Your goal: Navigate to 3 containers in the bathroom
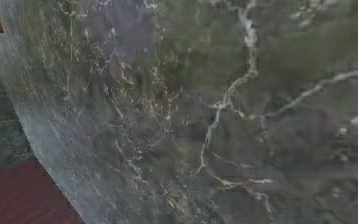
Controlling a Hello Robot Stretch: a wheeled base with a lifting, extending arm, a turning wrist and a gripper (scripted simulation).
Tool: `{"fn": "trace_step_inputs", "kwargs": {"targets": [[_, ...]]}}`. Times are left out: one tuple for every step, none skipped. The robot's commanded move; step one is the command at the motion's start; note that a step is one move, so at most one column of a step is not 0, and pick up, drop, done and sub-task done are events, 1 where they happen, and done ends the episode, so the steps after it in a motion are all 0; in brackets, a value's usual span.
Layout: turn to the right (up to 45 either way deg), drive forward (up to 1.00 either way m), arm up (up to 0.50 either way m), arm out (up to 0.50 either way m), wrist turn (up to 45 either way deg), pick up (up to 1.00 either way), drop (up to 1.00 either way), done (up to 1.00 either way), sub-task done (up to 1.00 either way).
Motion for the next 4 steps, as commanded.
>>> {"fn": "trace_step_inputs", "kwargs": {"targets": [[-45.0,0.00,0.00,0.00,0.0,0.00,0.00,0.00,0.00],[-3.0,0.00,0.00,0.00,0.0,0.00,0.00,0.00,0.00],[0.0,1.00,0.00,0.00,0.0,0.00,0.00,0.00,0.00],[0.0,0.50,0.00,0.00,0.0,0.00,0.00,0.00,0.00]]}}
